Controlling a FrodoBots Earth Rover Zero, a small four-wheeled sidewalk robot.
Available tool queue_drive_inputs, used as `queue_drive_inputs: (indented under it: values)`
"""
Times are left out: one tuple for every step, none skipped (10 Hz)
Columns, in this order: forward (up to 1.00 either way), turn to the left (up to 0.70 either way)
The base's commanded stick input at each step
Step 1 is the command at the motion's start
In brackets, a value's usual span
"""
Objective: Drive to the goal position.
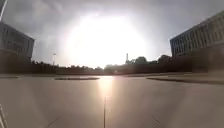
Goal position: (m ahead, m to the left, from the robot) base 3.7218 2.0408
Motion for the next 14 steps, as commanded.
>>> queue_drive_inputs:
  values:
    - [0.70, 0.00]
    - [0.70, 0.00]
    - [0.70, 0.00]
    - [0.70, 0.00]
    - [0.70, 0.00]
    - [0.70, 0.00]
    - [0.70, 0.00]
    - [0.70, 0.00]
    - [0.70, 0.00]
    - [0.70, 0.00]
    - [0.70, 0.00]
    - [0.70, 0.00]
    - [0.70, 0.00]
    - [0.70, 0.00]
